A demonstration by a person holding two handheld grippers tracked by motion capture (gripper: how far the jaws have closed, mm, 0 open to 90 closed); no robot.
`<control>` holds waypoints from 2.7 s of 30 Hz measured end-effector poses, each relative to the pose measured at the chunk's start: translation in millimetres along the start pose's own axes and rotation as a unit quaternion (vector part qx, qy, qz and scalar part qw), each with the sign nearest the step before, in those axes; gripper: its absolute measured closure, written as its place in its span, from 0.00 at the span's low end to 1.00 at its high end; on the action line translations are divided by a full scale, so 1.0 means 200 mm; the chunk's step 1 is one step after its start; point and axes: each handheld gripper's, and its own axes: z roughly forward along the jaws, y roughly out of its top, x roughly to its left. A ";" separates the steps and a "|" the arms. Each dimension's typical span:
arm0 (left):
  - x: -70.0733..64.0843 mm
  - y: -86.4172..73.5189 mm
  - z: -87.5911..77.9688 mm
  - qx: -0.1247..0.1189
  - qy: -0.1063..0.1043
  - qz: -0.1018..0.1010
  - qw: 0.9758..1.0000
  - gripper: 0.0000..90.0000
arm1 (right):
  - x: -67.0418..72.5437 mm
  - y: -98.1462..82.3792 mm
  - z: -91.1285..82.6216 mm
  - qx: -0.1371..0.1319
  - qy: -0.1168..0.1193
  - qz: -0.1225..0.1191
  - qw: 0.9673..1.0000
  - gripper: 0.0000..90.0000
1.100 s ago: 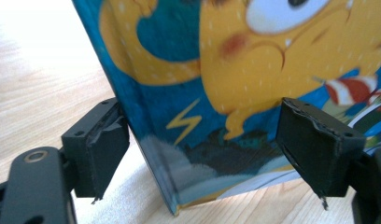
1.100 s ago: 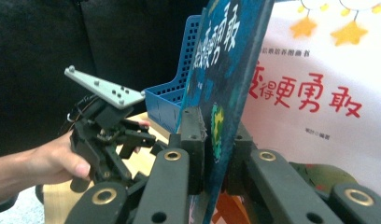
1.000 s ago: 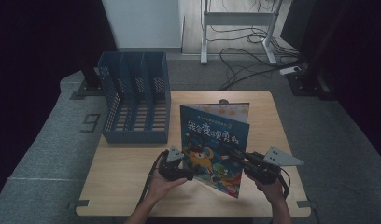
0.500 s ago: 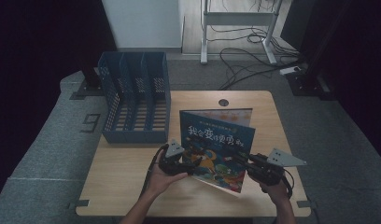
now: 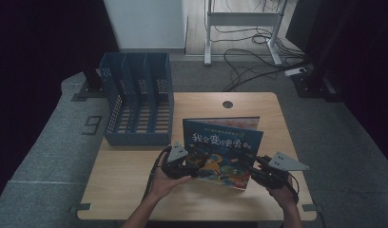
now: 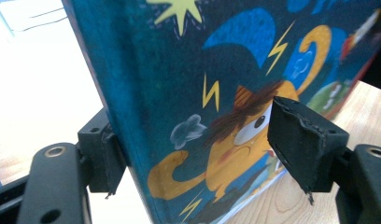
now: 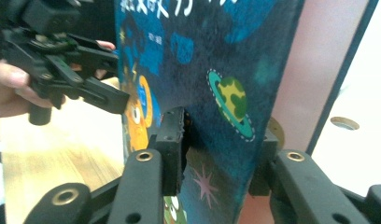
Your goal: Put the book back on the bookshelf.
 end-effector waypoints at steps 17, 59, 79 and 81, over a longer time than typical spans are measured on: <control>-0.02 0.00 -0.06 -0.042 -0.024 0.015 0.999 0.44 | -0.02 -0.03 0.03 0.017 -0.031 -0.003 0.999 0.56; -0.11 0.04 -0.11 -0.086 -0.082 0.064 0.991 0.60 | -0.03 -0.07 0.06 0.025 -0.057 0.003 0.998 0.49; -0.10 0.07 -0.15 -0.134 -0.097 0.014 0.986 0.70 | 0.01 -0.06 0.10 0.029 -0.055 -0.006 0.998 0.47; -0.10 0.07 -0.15 -0.134 -0.102 0.012 0.986 0.74 | 0.01 -0.06 0.10 0.029 -0.055 -0.006 0.998 0.47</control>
